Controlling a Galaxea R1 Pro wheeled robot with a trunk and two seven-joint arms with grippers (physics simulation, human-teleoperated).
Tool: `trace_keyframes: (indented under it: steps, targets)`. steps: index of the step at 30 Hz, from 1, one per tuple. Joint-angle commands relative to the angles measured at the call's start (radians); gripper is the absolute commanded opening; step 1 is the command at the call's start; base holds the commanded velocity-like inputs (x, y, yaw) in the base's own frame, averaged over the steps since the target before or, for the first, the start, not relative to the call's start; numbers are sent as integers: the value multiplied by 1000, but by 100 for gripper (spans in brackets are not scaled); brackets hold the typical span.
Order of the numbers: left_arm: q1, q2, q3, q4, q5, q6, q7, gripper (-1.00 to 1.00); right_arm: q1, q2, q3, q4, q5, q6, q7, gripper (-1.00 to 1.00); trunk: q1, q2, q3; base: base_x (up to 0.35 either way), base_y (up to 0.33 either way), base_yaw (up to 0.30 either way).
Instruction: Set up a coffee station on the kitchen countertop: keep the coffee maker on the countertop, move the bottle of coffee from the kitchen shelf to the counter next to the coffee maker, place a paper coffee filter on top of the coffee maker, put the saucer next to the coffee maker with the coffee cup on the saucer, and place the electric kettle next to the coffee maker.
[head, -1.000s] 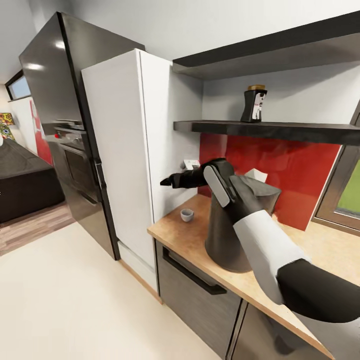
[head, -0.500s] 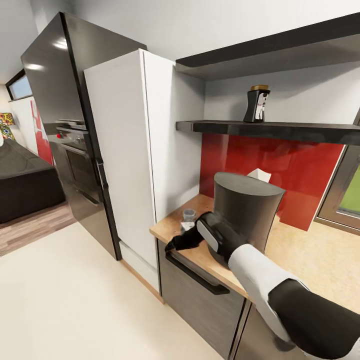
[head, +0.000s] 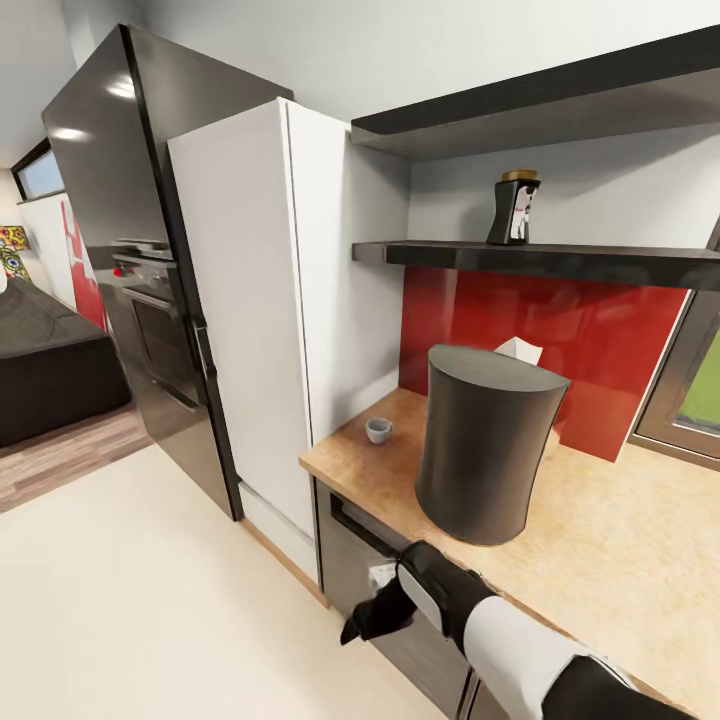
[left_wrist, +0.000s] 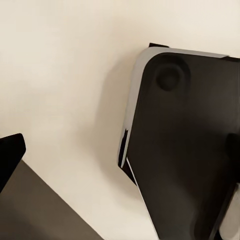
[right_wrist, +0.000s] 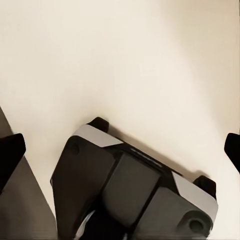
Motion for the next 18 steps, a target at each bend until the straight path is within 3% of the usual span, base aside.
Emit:
trace_keyframes:
  steps: [1, 6, 7, 9, 14, 18]
  targets:
    - [1, 0, 2, -2, 5, -1, 0, 100, 5, 0, 3, 4, 4, 0, 6, 100, 1, -1, -1, 0, 0, 0]
    - [-1, -2, 2, -3, 3, -1, 0, 100, 63, 0, 4, 82, 10, -77, 2, 100, 1, -1, -1, 0, 0, 0]
    - [-1, -3, 2, -3, 1, -3, 0, 100, 96, 0, 3, 202, 12, -192, -2, 100, 1, -1, -1, 0, 0, 0]
    - [-1, -3, 0, -3, 0, -5, 0, 100, 117, 0, 2, 278, 15, -283, -4, 100, 1, -1, -1, 0, 0, 0]
    - [-1, -5, -5, -3, -1, -9, -1, 100, 243, 0, 2, 322, 22, -475, -6, 100, 1, -1, -1, 0, 0, 0]
    - [-1, -9, -8, -5, -2, -10, -3, 100, 308, -48, 2, 328, 22, -556, -33, 100, 1, -1, -1, 0, 0, 0]
